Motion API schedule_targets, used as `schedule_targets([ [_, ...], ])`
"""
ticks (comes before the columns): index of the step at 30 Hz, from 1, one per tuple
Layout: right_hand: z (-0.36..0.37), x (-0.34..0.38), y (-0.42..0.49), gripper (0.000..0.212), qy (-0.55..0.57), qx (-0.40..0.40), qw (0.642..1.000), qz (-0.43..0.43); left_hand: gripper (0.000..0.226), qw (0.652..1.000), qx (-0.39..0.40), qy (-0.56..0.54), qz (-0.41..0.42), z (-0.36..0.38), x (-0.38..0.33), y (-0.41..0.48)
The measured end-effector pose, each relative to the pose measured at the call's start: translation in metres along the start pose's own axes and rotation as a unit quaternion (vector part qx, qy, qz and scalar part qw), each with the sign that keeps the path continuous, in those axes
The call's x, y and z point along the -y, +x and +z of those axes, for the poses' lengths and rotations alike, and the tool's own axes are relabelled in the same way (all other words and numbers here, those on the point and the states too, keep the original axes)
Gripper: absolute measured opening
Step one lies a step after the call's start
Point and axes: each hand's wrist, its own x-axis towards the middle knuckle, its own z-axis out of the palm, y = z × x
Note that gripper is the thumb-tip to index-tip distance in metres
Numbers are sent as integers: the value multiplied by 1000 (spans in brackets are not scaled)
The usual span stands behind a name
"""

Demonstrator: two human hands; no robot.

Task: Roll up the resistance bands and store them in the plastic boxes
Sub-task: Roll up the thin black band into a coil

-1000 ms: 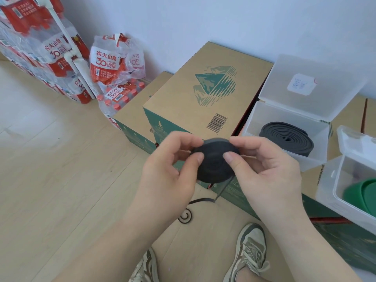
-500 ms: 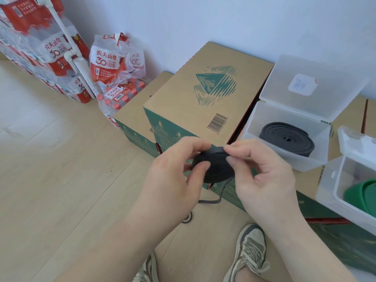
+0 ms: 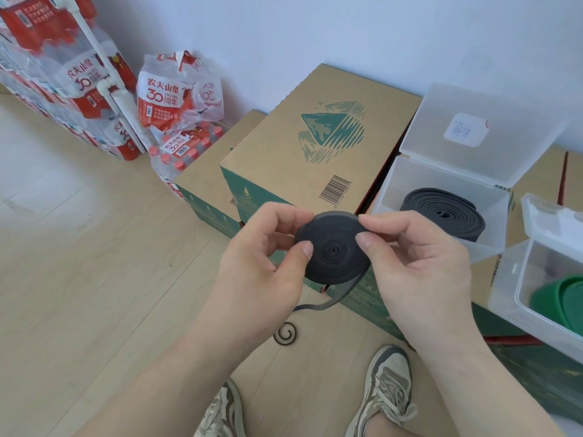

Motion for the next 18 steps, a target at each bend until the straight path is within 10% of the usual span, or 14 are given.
schedule_targets([
  [12,8,-11,-7,30,-149,53,972,-173,23,922,-28,325,209,3,0,-7],
  [18,5,-5,-6,23,-111,-2,987,-114,27,984,-46,143,91,0,-1,-2],
])
